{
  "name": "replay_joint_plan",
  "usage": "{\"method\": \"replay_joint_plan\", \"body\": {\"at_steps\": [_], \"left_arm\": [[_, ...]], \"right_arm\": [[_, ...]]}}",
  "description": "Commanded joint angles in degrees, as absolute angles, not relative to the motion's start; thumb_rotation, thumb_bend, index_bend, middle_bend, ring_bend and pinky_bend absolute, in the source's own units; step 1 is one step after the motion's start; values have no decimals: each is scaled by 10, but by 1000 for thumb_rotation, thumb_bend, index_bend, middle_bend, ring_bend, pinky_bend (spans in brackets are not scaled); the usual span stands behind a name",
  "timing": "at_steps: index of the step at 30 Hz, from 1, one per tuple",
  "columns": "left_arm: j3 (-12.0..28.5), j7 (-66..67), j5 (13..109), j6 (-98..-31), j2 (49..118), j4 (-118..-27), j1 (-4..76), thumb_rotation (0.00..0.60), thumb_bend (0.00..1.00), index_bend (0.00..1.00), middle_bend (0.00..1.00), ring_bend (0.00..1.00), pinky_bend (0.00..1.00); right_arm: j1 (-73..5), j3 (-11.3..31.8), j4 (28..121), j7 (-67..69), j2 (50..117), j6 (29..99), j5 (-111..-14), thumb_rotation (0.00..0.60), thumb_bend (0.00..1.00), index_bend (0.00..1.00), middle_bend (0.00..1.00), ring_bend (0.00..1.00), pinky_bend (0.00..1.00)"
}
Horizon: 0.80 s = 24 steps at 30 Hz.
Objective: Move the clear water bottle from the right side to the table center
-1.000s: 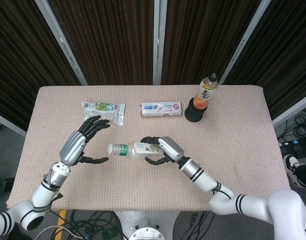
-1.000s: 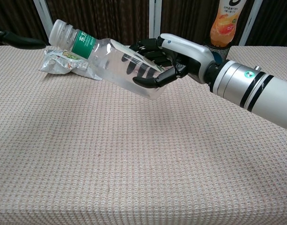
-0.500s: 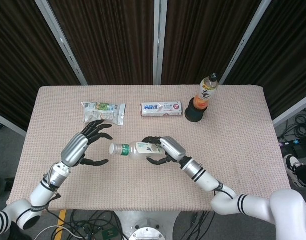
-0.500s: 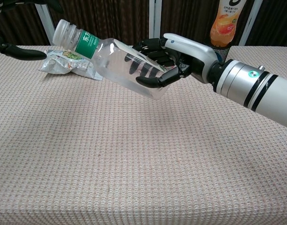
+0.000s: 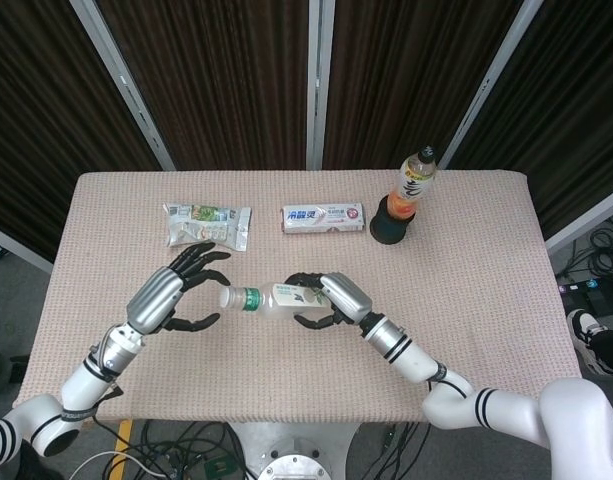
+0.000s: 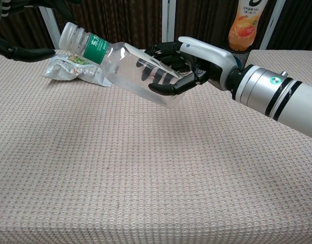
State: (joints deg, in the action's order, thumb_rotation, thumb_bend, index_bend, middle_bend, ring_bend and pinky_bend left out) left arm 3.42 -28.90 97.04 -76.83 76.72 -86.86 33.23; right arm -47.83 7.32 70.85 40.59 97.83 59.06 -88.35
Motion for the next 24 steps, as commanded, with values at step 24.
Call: {"method": "replay_joint_plan", "body": {"at_steps": [24], "left_arm": [[32,-289,970,-775,771,-875,333,600,294,388,127,44,69]], "right_arm": [[-482,72,705,416,979,588,-886,600,681,603,485,428,474]]}}
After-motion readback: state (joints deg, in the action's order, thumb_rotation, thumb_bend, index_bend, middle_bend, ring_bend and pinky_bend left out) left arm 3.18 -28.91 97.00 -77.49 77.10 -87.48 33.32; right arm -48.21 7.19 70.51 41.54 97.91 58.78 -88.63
